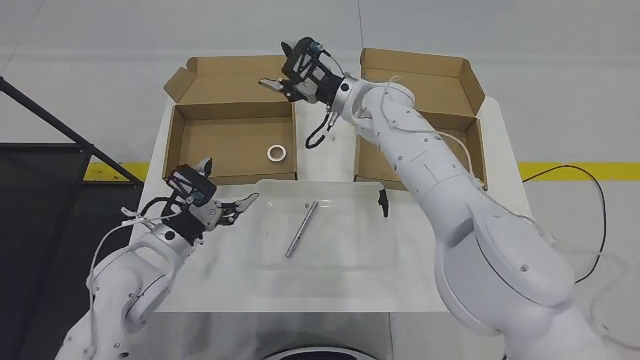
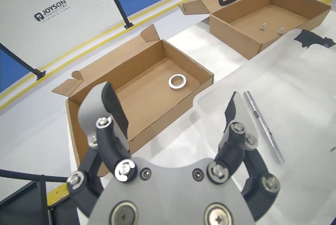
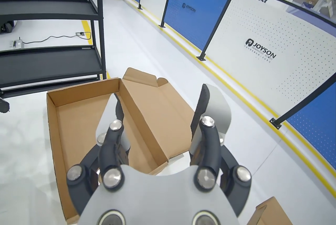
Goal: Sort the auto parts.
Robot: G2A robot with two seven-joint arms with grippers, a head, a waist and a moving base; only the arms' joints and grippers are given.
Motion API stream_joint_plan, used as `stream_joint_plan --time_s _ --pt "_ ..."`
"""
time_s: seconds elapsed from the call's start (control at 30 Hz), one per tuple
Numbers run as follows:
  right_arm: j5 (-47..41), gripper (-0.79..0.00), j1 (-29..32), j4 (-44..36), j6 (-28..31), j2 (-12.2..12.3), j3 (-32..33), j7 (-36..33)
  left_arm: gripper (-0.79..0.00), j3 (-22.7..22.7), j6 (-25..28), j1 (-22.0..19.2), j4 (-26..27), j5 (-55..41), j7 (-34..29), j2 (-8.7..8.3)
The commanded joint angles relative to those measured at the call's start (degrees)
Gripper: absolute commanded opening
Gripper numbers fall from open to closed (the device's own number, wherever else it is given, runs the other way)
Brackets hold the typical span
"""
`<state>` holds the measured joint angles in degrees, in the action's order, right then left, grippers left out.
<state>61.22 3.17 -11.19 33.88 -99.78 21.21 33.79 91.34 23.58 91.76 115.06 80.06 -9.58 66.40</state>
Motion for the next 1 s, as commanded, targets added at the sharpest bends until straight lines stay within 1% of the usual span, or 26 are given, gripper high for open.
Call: stream_joint_plan --time_s 0.0,0.07,0.13,0.23,0.3,0.7,0.77,0.87,0.97 --pt "1.30 -0.142 0.20 -0.54 0.47 0.95 -0.11 2.21 0.000 -0.79 1.18 -0.37 0.46 0.09 -0.99 -0.05" --pt "1.30 -0.108 0.20 -0.54 0.47 0.95 -0.11 2.21 0.000 -0.79 1.18 -0.37 0.46 0.09 -0.99 -0.05" --pt "1.30 -0.055 0.20 -0.54 0.47 0.95 -0.11 2.21 0.000 -0.79 1.18 -0.37 0.46 0.09 -0.99 -0.05" --pt "1.30 -0.031 0.20 -0.54 0.47 0.95 -0.11 2.21 0.000 -0.79 1.18 -0.37 0.46 0.09 -0.99 -0.05" --pt "1.30 0.000 0.20 -0.54 0.47 0.95 -0.11 2.21 0.000 -0.79 1.18 -0.37 0.46 0.09 -0.99 -0.05" --pt "1.30 0.000 0.20 -0.54 0.47 0.95 -0.11 2.21 0.000 -0.79 1.18 -0.37 0.46 0.09 -0.99 -0.05" --pt "1.30 0.000 0.20 -0.54 0.47 0.95 -0.11 2.21 0.000 -1.23 1.00 -0.12 0.26 -1.13 -0.82 0.02" --pt "1.61 0.000 0.62 -1.70 -0.22 1.11 -0.03 2.71 0.000 -1.66 -0.21 0.04 1.39 -0.88 -3.59 0.03" --pt "3.44 0.000 0.44 -3.02 0.83 2.27 0.16 7.52 0.000 -2.11 -1.60 0.50 3.22 -1.83 -7.00 0.08"
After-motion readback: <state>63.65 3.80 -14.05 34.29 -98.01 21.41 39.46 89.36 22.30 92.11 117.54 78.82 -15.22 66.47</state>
